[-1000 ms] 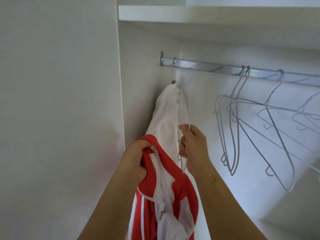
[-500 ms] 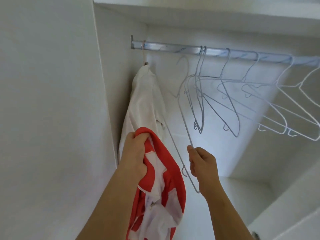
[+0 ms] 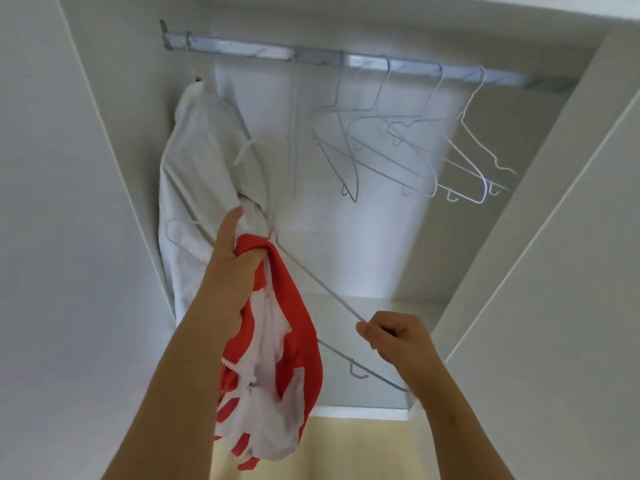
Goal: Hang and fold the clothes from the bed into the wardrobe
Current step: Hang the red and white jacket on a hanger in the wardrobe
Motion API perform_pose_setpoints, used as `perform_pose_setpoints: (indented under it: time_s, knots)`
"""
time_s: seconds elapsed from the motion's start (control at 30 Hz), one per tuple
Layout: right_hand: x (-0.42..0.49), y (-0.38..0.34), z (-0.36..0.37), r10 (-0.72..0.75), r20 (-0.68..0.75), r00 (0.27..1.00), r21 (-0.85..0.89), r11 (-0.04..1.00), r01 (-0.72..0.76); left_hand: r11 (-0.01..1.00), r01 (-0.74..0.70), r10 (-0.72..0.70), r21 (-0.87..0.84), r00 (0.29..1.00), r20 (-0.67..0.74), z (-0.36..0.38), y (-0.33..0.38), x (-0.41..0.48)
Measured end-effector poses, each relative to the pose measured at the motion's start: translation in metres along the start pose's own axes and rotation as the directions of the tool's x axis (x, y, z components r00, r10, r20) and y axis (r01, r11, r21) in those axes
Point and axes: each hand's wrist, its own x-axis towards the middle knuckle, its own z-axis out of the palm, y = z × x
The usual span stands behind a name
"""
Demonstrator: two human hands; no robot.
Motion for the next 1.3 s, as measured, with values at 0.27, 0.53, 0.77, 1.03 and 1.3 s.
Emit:
perform_pose_setpoints:
  time_s: [0.27,0.53,0.77,1.03,1.3]
  knots:
    - [-0.056,0.017,-0.045,0.034,0.007,0.999,-0.165,0.986,-0.032,0.981,-0.087,0.09,0.176,0.996,-0.007,0.035,-0.019,-0.055]
    - [-0.06,0.007,-0.038,0.071,0.019,0.997,-0.185,0.98,-0.066,0.947,-0.144,0.079,0.287,0.97,0.228,0.064,-0.022,-0.086]
    - [-0.06,0.006,-0.032,-0.008,-0.167,0.986,-0.034,0.999,0.002,0.989,-0.041,0.019,0.141,0.988,0.155,0.06,-0.023,-0.092]
    - [-0.054,0.009,-0.008,-0.032,-0.096,0.995,0.067,0.997,0.039,0.956,-0.141,0.114,0.256,0.987,0.118,0.033,-0.014,-0.084]
    - [-0.056,0.015,0.0,-0.04,-0.039,0.998,-0.036,0.999,0.038,0.86,-0.239,0.238,0.45,0.969,0.059,0.017,-0.018,-0.081]
